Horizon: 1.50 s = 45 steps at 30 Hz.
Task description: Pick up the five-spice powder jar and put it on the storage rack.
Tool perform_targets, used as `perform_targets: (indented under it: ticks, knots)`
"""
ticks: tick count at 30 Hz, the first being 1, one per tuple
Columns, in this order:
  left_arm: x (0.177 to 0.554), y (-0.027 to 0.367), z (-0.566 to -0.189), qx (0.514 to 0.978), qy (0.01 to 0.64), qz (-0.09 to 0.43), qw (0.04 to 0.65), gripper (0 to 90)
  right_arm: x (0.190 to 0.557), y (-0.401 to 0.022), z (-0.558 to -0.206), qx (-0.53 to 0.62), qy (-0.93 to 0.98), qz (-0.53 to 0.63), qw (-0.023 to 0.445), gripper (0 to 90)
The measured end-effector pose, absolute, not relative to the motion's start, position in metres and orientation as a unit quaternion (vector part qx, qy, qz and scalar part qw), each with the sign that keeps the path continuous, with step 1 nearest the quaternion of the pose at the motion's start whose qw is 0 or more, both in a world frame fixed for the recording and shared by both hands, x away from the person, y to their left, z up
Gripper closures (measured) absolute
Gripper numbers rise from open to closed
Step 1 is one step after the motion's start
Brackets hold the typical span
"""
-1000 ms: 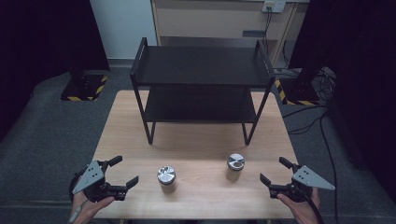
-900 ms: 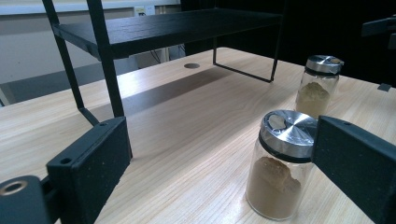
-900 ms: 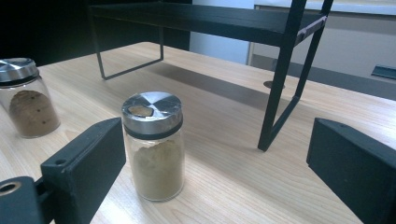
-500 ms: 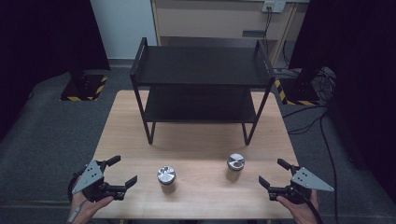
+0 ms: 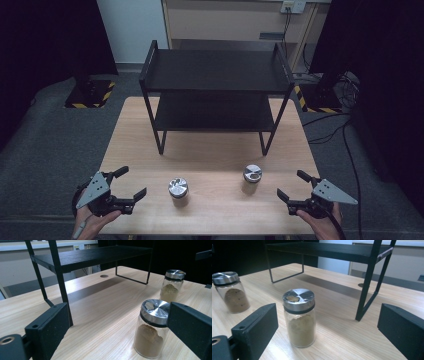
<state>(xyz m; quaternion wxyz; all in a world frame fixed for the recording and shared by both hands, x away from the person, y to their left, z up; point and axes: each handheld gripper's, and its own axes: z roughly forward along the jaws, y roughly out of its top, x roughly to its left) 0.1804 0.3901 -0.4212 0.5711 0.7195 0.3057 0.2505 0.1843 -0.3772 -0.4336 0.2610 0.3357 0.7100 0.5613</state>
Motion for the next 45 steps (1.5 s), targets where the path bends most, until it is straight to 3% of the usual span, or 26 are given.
perform_targets:
  ticks: [14, 45]
  knots:
    - [0.194, 0.393, -0.404, 0.726, 0.295, 0.211, 0.584, 0.4, 0.187, -0.377, -0.435, 0.335, 0.708, 0.571, 0.248, 1.5]
    - [0.232, 0.393, -0.33, 0.804, 0.23, 0.164, 0.523, 0.3, 0.184, -0.38, -0.436, 0.327, 0.701, 0.582, 0.252, 1.8]
